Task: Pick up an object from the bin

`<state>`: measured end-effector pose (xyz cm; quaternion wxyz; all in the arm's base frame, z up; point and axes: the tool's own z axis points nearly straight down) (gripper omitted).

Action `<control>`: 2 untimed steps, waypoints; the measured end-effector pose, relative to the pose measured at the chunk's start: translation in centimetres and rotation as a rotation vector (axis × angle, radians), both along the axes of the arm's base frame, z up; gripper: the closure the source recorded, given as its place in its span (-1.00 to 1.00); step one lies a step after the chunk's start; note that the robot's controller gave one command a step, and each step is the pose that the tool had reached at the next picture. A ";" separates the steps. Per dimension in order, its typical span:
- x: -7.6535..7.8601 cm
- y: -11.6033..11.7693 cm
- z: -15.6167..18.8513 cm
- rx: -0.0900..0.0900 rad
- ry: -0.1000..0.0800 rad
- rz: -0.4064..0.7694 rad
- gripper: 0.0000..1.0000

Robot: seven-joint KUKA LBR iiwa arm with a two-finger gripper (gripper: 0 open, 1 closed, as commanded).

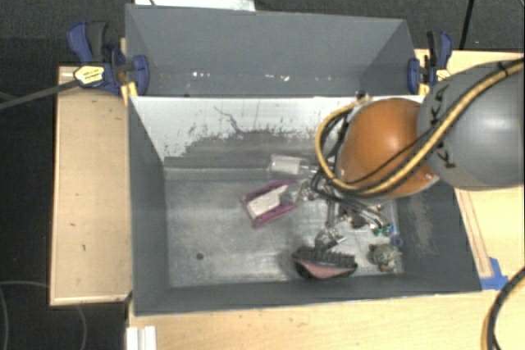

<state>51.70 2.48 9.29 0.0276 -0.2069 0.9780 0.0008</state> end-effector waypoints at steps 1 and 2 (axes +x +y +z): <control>5.3 11.1 2.5 -0.009 0.044 0.073 -1.00; 6.3 5.4 -0.4 -0.011 0.026 0.171 -1.00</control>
Offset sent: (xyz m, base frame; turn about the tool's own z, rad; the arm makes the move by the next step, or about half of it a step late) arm 0.0498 0.1049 0.0219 -0.0667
